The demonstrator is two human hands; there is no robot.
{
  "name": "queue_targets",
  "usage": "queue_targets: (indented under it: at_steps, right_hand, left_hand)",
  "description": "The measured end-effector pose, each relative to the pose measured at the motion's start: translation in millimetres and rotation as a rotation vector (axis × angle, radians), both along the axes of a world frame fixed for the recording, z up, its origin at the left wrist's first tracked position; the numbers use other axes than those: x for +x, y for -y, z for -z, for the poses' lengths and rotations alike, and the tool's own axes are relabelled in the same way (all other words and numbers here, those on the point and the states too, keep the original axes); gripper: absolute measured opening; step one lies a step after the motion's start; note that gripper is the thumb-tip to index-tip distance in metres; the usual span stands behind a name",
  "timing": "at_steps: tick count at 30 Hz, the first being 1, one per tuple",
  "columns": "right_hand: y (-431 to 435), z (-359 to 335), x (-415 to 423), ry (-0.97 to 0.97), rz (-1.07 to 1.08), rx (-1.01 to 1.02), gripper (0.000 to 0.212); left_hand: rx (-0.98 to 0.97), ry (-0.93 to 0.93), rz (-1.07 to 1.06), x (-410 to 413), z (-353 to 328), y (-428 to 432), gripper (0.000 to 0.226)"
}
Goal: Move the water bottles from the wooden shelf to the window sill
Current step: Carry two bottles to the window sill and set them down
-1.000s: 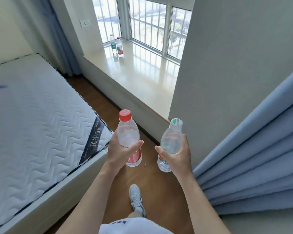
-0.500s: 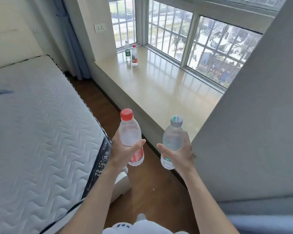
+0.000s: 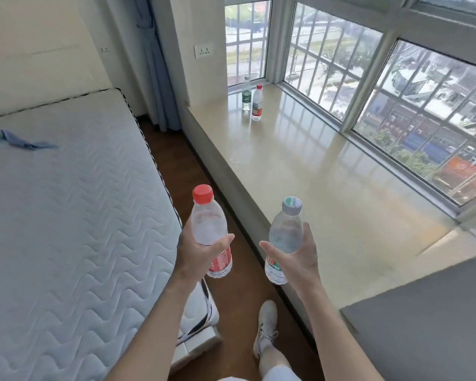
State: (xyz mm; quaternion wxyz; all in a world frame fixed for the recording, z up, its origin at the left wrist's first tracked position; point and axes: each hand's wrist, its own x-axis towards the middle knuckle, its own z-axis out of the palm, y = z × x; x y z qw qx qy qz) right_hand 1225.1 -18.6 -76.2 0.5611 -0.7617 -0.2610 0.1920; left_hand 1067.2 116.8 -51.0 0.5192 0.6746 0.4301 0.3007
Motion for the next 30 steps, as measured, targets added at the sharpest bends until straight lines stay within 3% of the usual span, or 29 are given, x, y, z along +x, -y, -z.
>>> queue_targets:
  at_steps: [6,12,16,22,27,30]
  right_hand:
    - [-93.5,-5.1,79.4,0.002,-0.125,-0.003,0.075]
    - [-176.6,-16.3,149.9,-0.026,-0.237,-0.018,0.067]
    - [-223.2,-15.3,166.5,-0.079,-0.259,-0.013,0.061]
    - [-297.5,-10.2,177.4,-0.055,-0.356,-0.024,0.067]
    - [-375.6,-3.7,187.1,-0.048,-0.386,-0.028,0.06]
    - [-437.4,-0.6,190.1,-0.044,-0.42,-0.028,0.06]
  left_hand:
    - [0.007,0.031,-0.094,66.5,-10.9,-69.7,0.067]
    - [0.026,0.052,-0.218,116.9,-17.4,-132.2,0.073]
    - [0.008,0.068,-0.286,135.8,-20.6,-161.3,0.058]
    - [0.017,0.07,-0.344,142.1,-12.9,-226.5,0.073]
    - [0.001,0.069,-0.367,149.8,-4.5,-298.5,0.059]
    - [-0.002,0.082,-0.386,151.8,-2.2,-357.5,0.062]
